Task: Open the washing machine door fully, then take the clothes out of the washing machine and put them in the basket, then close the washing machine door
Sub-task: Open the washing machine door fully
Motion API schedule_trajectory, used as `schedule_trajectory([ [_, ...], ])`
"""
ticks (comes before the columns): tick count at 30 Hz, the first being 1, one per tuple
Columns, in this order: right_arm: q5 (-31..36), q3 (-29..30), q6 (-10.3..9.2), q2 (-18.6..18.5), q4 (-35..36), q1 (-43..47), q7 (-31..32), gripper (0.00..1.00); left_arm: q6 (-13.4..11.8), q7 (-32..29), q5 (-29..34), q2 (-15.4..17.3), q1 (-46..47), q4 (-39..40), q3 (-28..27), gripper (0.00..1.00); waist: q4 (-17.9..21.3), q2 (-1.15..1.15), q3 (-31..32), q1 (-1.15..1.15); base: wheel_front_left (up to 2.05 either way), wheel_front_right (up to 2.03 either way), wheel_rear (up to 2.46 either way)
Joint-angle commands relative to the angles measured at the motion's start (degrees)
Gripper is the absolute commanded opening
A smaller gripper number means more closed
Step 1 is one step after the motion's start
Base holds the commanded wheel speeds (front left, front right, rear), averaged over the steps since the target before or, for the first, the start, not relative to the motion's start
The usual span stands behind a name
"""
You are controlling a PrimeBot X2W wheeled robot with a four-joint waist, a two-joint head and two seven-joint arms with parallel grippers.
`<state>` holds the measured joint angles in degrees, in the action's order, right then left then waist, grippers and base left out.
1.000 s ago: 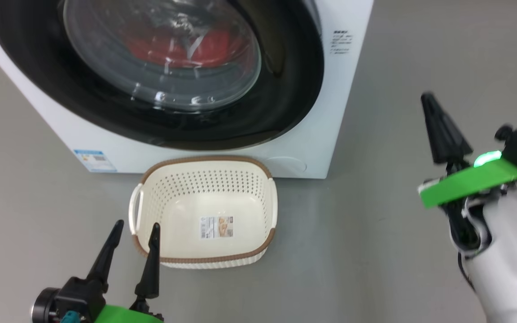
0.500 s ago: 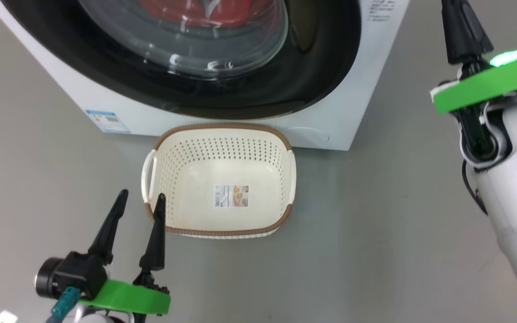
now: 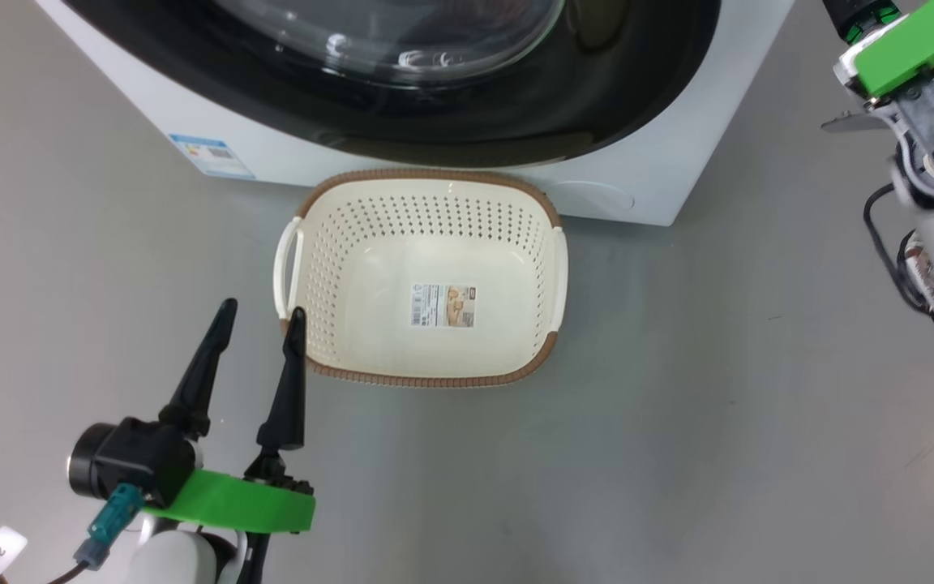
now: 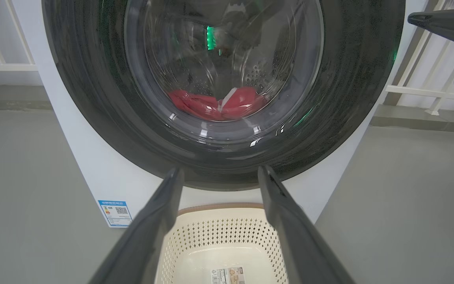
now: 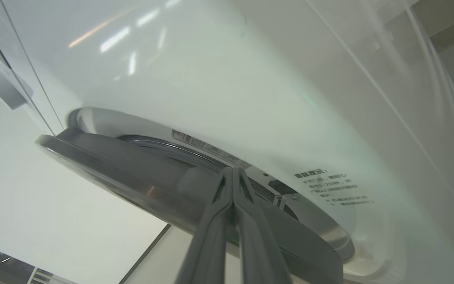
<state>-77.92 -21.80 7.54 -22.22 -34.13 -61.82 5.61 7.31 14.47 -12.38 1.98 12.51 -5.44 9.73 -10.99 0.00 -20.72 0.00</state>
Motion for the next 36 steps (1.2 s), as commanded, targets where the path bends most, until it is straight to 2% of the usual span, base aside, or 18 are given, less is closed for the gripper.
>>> schedule_trajectory([
  [1,-2.5,-0.1,-0.05,0.1,1.1,-1.6,2.1,0.0,0.2,0.5,-0.4,0.9,1.4,1.4,-1.5,1.0,-0.8,0.0,-1.1,0.0,0.0,0.0,0.0],
  [7,-11.8,1.5,-0.05,0.2,-0.2,-4.3,12.2,0.0,0.2,0.5,-0.7,0.9,2.3,1.4,-1.2,1.0,-1.3,0.0,-2.6,0.0,0.0,0.0,0.0],
  [16,-18.5,3.6,-0.05,1.3,-5.6,-8.3,22.4,0.0,0.2,0.5,-1.1,0.9,3.5,1.5,0.1,1.0,-2.2,0.0,-4.4,0.0,0.0,0.0,0.0],
  [27,-19.6,3.4,-0.05,2.5,-9.6,-10.6,28.6,0.0,0.2,0.5,-1.4,0.9,4.2,1.5,0.9,1.0,-2.7,0.0,-5.2,0.0,0.0,0.0,0.0],
  [36,-17.9,1.9,-0.05,2.5,-7.1,-6.1,31.1,0.0,0.2,0.5,-1.5,0.9,3.5,0.5,1.0,1.0,-2.1,0.0,-2.6,0.0,0.0,0.0,0.0],
])
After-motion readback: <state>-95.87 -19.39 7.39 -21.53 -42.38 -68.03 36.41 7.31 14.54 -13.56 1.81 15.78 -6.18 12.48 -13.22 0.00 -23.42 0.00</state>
